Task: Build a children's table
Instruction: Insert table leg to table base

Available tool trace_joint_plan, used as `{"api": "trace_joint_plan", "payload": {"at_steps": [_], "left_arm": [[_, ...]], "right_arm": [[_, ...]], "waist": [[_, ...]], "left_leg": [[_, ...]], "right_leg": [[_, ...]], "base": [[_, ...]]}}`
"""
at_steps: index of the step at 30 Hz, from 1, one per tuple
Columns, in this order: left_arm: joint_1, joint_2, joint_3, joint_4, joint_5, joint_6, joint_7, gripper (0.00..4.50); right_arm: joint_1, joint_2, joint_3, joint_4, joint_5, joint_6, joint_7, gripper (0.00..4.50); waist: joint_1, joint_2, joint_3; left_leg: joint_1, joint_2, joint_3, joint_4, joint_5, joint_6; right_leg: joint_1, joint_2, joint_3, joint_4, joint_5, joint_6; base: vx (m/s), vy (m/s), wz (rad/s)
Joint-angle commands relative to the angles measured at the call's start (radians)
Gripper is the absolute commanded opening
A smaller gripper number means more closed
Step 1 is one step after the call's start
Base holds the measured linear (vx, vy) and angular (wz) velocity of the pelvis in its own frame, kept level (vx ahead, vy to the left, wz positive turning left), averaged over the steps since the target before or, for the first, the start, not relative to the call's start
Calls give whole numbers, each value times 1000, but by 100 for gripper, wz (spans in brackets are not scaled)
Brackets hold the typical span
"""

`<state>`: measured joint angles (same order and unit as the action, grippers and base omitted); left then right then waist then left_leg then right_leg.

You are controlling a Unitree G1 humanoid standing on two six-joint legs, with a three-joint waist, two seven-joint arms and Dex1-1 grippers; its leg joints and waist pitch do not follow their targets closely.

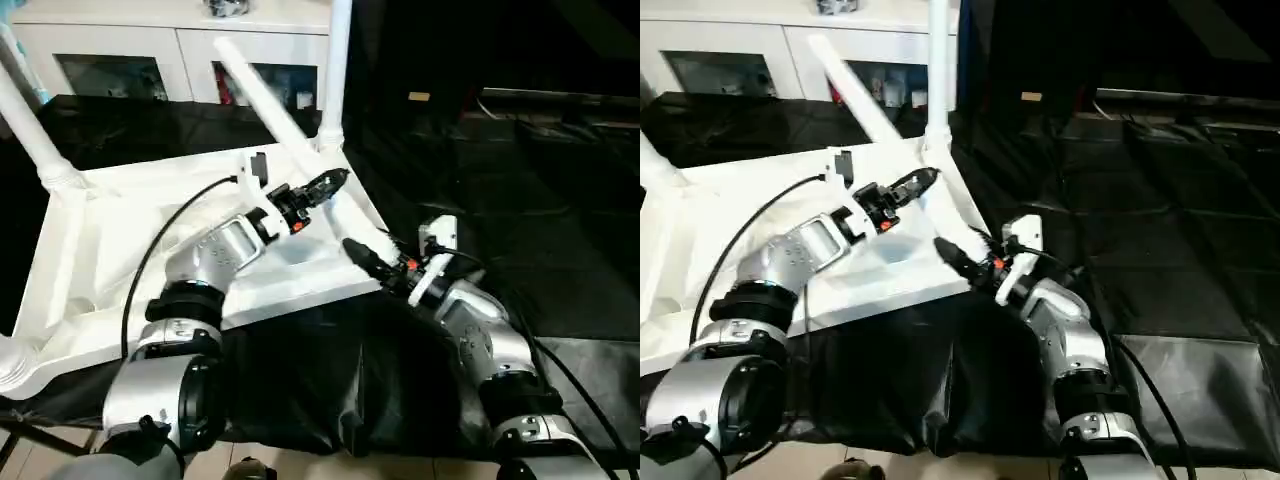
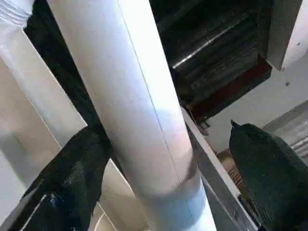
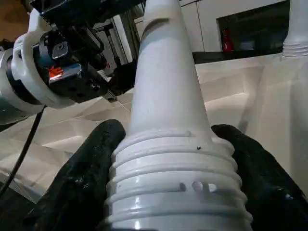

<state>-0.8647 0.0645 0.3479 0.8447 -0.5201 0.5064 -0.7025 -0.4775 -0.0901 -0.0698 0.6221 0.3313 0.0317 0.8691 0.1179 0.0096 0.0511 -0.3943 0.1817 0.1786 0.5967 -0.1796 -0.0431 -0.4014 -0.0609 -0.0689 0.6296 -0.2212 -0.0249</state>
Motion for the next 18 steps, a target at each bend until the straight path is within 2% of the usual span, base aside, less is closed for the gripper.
{"api": "trace_joint_plan", "payload": {"at_steps": [1, 3, 5, 8, 11, 14, 16, 18], "left_arm": [[-21, 2, 2, -24, -20, 8, -5, 397], [-21, 3, 0, -27, -22, 7, -12, 393], [-23, 3, 0, -26, -21, -1, -10, 355], [-28, 1, 10, -25, -32, -9, -10, 350], [-29, -2, 12, -25, -35, -6, -16, 310], [-23, -9, 2, -36, -39, -6, -19, 306], [-21, -12, 0, -41, -40, -11, -23, 274], [-20, -13, -2, -48, -39, -16, -23, 266]], "right_arm": [[2, -2, 2, -31, 7, 0, 11, 277], [3, -4, 4, -32, 7, 1, 13, 277], [4, -7, 4, -36, 6, 5, 14, 277], [2, -13, 8, -38, 7, 8, 15, 277], [0, -15, 10, -36, 4, 7, 17, 277], [-3, -18, 10, -32, 0, 6, 23, 277], [-4, -21, 12, -32, -3, 6, 25, 277], [-5, -24, 16, -32, -11, 3, 21, 277]], "waist": [[6, -3, -74], [6, -4, -73], [7, -4, -73], [7, -6, -72], [7, -6, -72], [6, -11, -72], [7, -11, -73], [7, -15, -73]], "left_leg": [[21, 58, -22, -53, -42, 137], [20, 57, -21, -52, -36, 142], [20, 57, -21, -52, -33, 145], [21, 57, -21, -52, -43, 141], [20, 57, -20, -52, -43, 139], [20, 56, -20, -51, -37, 141], [21, 56, -20, -50, -29, 144], [20, 56, -19, -50, -27, 147]], "right_leg": [[64, -100, 48, -56, 134, -286], [64, -99, 48, -54, 149, -289], [64, -99, 48, -54, 151, -288], [64, -99, 48, -56, 129, -285], [64, -100, 49, -56, 126, -285], [65, -100, 49, -55, 129, -282], [65, -100, 49, -54, 136, -284], [65, -100, 49, -54, 139, -284]], "base": [[0, 0, 0], [0, 0, 0], [0, 0, 0], [0, 0, 0], [0, 0, 0], [0, 0, 0], [0, 0, 0], [0, 0, 0]]}}
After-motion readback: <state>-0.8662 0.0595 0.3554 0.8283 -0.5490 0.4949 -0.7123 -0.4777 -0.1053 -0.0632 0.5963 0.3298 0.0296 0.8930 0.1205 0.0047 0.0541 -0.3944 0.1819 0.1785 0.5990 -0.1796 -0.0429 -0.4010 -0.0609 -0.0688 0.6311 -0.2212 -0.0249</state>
